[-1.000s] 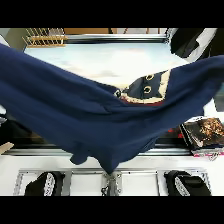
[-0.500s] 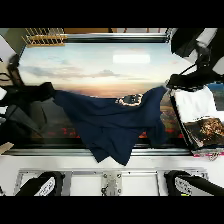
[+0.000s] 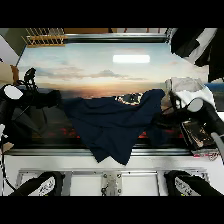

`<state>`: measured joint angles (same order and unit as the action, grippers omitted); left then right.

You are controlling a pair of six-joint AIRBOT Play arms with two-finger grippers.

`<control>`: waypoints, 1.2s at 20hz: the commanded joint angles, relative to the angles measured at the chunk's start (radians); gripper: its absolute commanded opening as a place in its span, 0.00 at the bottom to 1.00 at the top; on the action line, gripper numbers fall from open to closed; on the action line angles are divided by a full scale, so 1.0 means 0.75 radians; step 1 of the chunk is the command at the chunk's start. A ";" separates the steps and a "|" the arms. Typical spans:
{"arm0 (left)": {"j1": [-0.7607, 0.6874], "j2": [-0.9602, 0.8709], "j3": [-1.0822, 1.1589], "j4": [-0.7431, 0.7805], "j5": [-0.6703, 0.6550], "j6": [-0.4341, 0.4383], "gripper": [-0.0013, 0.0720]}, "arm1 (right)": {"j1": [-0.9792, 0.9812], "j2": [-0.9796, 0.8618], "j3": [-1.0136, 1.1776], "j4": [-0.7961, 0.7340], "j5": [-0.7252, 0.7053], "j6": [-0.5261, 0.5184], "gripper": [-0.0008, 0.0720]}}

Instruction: Fold the clothes and pants, and hang the long-sleeved shirts on hangers.

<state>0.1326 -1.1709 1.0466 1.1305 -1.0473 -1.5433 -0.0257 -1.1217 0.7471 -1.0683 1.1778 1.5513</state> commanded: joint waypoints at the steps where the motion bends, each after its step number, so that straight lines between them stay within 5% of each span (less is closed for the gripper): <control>1: 0.009 -0.006 -0.002 0.003 0.005 0.002 0.03 | 0.097 0.015 -0.305 0.200 -0.254 -0.016 0.70; 9: 0.009 -0.006 -0.002 0.004 0.005 0.002 0.03 | 0.370 -0.065 -0.305 0.326 -0.519 -0.015 0.67; 11: 0.009 -0.006 -0.002 0.004 0.006 0.002 0.03 | 0.369 -0.065 -0.305 0.323 -0.518 -0.049 0.26; 13: 0.009 -0.006 -0.002 0.005 0.005 0.002 0.03 | 0.369 -0.064 -0.298 0.316 -0.517 -0.085 0.03; 20: 0.182 0.149 0.323 -0.012 -0.045 0.002 0.03 | 0.164 0.199 0.346 -0.224 -0.062 -0.080 0.03; 24: 0.265 0.411 0.616 -0.079 -0.001 0.003 0.03 | 0.023 0.345 0.941 -0.277 -0.014 -0.085 0.03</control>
<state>0.2882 -0.9821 1.3708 1.1023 -1.0729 -1.5410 0.0589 -0.9375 1.1679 -1.1988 1.1053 1.4910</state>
